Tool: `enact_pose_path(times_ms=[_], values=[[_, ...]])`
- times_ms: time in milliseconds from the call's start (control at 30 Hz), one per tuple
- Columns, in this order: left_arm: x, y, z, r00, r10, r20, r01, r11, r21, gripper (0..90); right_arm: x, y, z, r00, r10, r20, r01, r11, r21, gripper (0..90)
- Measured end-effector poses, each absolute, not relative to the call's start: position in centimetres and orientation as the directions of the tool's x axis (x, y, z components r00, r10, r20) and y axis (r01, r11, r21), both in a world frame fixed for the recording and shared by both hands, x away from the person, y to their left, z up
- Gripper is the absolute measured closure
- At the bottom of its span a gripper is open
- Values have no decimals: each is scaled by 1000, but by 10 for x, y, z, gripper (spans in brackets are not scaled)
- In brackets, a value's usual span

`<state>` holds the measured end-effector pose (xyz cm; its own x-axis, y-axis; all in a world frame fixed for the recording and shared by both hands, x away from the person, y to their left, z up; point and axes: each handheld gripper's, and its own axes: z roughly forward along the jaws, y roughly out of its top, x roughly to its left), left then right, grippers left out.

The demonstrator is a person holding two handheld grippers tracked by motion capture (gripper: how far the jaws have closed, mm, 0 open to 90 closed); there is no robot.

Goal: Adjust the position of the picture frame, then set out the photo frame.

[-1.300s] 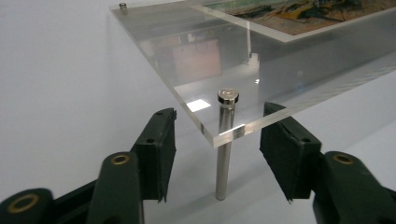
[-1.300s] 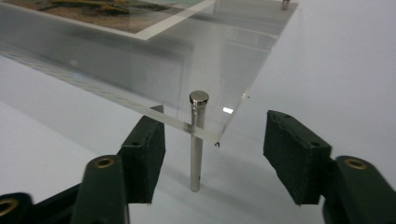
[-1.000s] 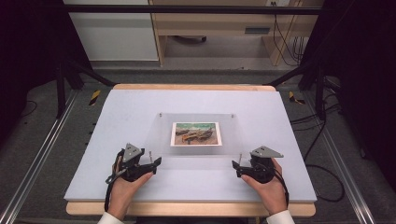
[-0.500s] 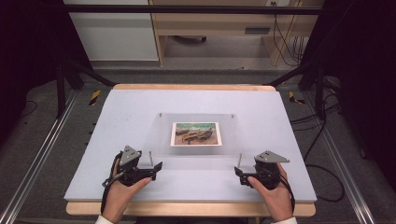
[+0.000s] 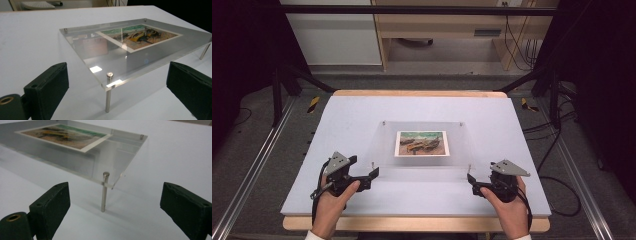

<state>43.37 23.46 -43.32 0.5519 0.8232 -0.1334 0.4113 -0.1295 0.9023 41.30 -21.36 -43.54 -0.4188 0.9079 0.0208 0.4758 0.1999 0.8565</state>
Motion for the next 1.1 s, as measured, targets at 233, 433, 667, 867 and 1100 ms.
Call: enact_pose_path(times_ms=[233, 433, 667, 867, 1100], values=[[447, 228, -422, 585, 801, -127, 401, -149, 904, 42, 431, -207, -418, -401, 916, 0, 436, 192, 879, 106], [473, 223, -413, 589, 801, -111, 419, -186, 889, 44, 454, -197, -413, -421, 907, 6, 456, 206, 866, 116], [498, 222, -423, 574, 804, -155, 486, -182, 855, 65, 484, -186, -421, -463, 884, 65, 509, 205, 836, 118], [496, 216, -428, 571, 807, -152, 488, -185, 853, 73, 485, -186, -424, -462, 883, 81, 519, 194, 833, 162], [497, 215, -436, 552, 816, -171, 511, -169, 843, 114, 488, -186, -431, -458, 885, 89, 544, 199, 815, 216]])
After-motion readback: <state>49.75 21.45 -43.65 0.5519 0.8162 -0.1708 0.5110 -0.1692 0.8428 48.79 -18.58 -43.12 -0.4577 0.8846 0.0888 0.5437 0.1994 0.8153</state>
